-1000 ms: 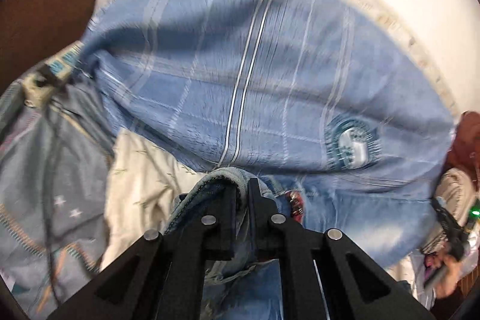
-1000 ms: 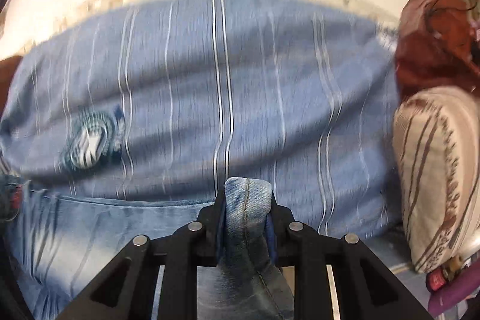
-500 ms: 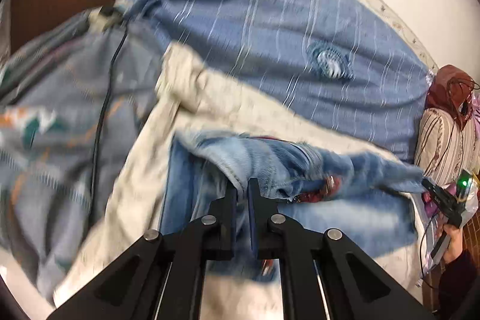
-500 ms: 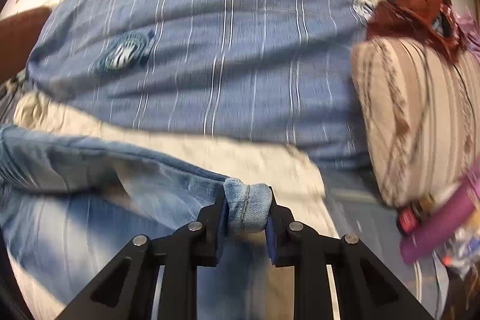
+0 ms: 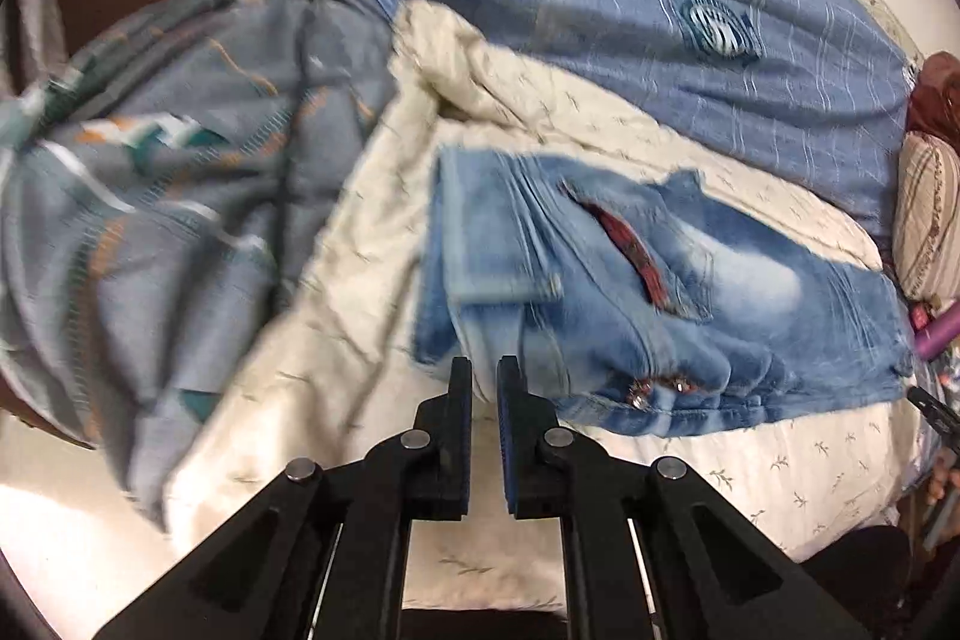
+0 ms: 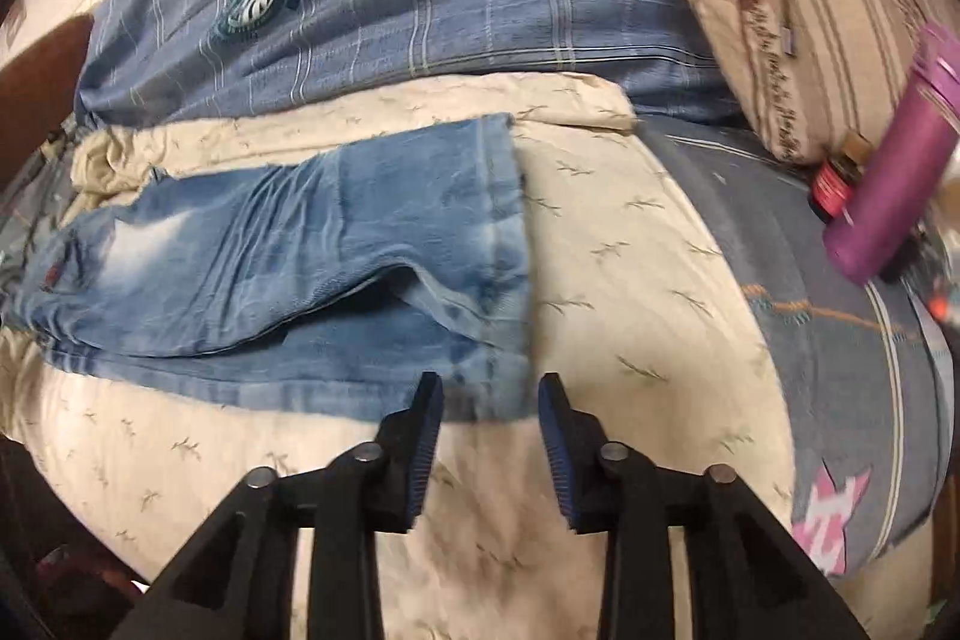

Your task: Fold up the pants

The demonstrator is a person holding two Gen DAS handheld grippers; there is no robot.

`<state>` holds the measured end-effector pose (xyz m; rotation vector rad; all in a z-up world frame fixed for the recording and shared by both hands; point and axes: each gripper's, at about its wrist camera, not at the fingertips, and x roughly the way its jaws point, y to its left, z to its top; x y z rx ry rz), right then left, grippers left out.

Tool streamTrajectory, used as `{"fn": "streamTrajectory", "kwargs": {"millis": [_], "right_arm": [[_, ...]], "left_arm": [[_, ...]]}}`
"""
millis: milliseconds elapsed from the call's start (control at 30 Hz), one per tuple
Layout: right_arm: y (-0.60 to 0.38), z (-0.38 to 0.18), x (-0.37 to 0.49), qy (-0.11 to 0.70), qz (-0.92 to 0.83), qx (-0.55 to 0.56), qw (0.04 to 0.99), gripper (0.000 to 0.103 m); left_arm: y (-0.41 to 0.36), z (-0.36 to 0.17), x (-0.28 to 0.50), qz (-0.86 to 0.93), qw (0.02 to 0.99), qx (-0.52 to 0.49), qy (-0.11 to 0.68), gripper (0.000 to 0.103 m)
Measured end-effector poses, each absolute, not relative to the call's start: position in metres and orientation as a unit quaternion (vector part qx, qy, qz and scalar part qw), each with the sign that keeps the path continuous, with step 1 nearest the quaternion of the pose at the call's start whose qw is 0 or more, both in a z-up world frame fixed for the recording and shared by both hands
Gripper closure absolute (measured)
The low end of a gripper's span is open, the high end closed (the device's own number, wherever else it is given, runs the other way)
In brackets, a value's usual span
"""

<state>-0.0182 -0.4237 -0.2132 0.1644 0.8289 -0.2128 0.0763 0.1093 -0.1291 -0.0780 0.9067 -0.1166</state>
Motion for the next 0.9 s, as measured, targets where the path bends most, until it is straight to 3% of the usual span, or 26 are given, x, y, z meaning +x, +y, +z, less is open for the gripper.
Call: {"fn": "streamTrajectory", "kwargs": {"millis": [67, 167, 333, 433, 667, 900], "right_arm": [[-0.429, -0.201, -0.028, 0.38, -0.103, 0.103, 0.914, 0.044], [-0.436, -0.179, -0.032, 0.335, -0.088, 0.143, 0.927, 0.044], [-0.448, -0.184, 0.004, 0.366, -0.031, 0.304, 0.879, 0.044], [-0.448, -0.21, 0.016, 0.38, 0.006, 0.409, 0.83, 0.044], [-0.458, -0.247, 0.03, 0.349, -0.051, 0.496, 0.793, 0.044], [-0.465, -0.241, 0.027, 0.265, -0.086, 0.493, 0.824, 0.044]], "left_arm": [[0.114, -0.117, 0.07, -0.05, 0.903, -0.04, 0.424, 0.095], [0.106, -0.099, 0.068, -0.065, 0.912, -0.045, 0.403, 0.092], [0.056, -0.093, 0.068, -0.116, 0.917, -0.016, 0.382, 0.066], [0.025, -0.1, 0.076, -0.152, 0.914, -0.005, 0.376, 0.063], [-0.026, -0.139, 0.106, -0.17, 0.896, -0.002, 0.411, 0.062], [-0.015, -0.177, 0.117, -0.137, 0.871, 0.01, 0.472, 0.062]]}}
